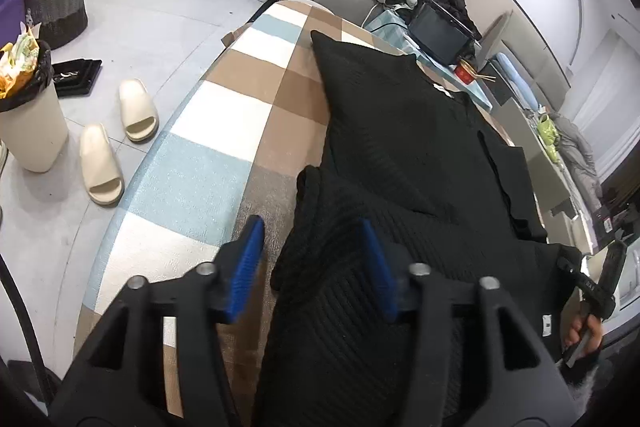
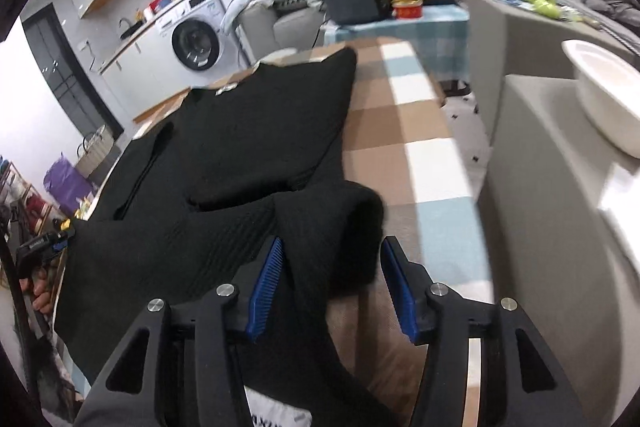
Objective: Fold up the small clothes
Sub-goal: 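Open both grippers and release the folded sweater side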
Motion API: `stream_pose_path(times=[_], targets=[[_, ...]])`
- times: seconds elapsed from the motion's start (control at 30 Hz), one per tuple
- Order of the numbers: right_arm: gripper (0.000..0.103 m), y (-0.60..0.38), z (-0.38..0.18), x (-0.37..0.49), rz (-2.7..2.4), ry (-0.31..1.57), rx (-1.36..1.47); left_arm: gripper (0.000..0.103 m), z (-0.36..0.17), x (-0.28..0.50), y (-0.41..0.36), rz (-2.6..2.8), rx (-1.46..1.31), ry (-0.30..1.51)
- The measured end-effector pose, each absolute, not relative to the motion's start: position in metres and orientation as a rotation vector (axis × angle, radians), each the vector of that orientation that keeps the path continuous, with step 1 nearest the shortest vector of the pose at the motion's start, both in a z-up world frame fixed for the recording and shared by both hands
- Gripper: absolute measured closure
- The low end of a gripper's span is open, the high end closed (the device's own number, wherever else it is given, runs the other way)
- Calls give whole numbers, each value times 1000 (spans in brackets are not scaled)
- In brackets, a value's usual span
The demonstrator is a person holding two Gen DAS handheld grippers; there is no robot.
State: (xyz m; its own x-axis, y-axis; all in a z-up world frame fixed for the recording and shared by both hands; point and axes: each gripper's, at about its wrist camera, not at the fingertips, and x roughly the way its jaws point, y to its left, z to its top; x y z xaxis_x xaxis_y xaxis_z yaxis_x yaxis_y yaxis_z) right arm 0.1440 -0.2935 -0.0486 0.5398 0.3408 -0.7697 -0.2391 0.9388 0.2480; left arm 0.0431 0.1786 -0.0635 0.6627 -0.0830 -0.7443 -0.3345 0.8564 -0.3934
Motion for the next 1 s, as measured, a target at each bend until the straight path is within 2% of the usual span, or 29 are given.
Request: stream_pose_path(times=[0.3,0.33,0.37,0.4,0.43,0.47,0.53,0.67,0.73,0.77,0.8,0.83,0.93,1.0], targets=[[51,-277,-64,172,326,1012,107,52,-78,74,168,178,-473,883],[56,-275,-64,172,325,1010,97,52,-77,78,166,165,-469,876],[60,-272,-64,171,328,1001,75,59,-77,80,162,145,-461,868],[70,-271,-63,170,329,994,60,66,-76,85,156,130,-434,860],[75,-269,-64,168,333,991,43,69,-75,86,152,130,-406,864],[78,-267,-64,166,342,992,33,78,-74,89,147,122,-375,875],[83,-266,-62,160,346,997,13,81,-74,90,139,113,-330,890],[83,-265,-60,145,339,1014,-9,81,-74,82,136,123,-338,906],[80,-270,-60,143,315,1019,22,78,-74,81,139,144,-333,908],[77,-272,-59,142,315,1022,40,70,-73,79,140,152,-337,913],[68,-277,-56,141,316,1026,68,60,-71,78,142,156,-347,923],[58,-283,-52,137,326,1026,104,56,-70,75,144,154,-355,923],[56,-296,-37,115,363,995,122,47,-59,55,147,137,-356,886],[54,-301,-33,100,373,988,117,36,-54,39,150,148,-346,866]])
